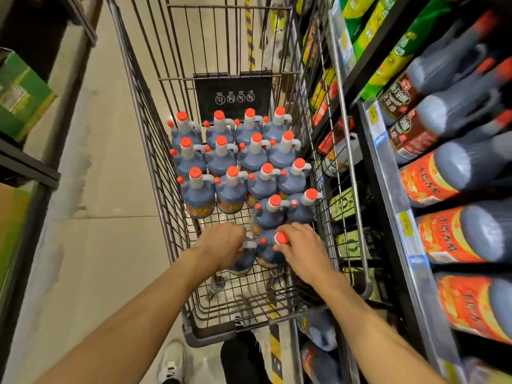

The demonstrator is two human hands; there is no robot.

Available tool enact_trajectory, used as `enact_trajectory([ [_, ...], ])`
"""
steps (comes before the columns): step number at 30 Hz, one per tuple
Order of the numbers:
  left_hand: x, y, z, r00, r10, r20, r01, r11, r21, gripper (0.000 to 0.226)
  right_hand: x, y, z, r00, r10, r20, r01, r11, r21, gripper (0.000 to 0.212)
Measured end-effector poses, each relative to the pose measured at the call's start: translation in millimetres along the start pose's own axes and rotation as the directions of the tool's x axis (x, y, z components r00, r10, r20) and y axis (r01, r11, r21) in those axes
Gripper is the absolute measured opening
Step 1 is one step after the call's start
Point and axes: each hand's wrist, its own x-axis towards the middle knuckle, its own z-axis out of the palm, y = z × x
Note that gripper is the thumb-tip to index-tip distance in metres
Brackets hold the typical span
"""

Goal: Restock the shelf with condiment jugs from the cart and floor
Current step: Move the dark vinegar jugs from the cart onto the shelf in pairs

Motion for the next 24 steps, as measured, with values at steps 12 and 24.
enact_trajectory([
  [12, 6, 3, 90, 0.891, -0.453, 0.038, 0.209, 0.334, -0.919, 0.081, 1, 40, 25, 0.961, 0.147, 0.234, -0.266, 0.720, 0.641, 0.064],
  [24, 22, 4, 118, 0.906, -0.413, 0.091, 0.204, 0.238, -0.950, 0.090, 23, 62, 53, 0.859, 0.112, 0.500, -0.433, 0.679, 0.593, 0.086],
])
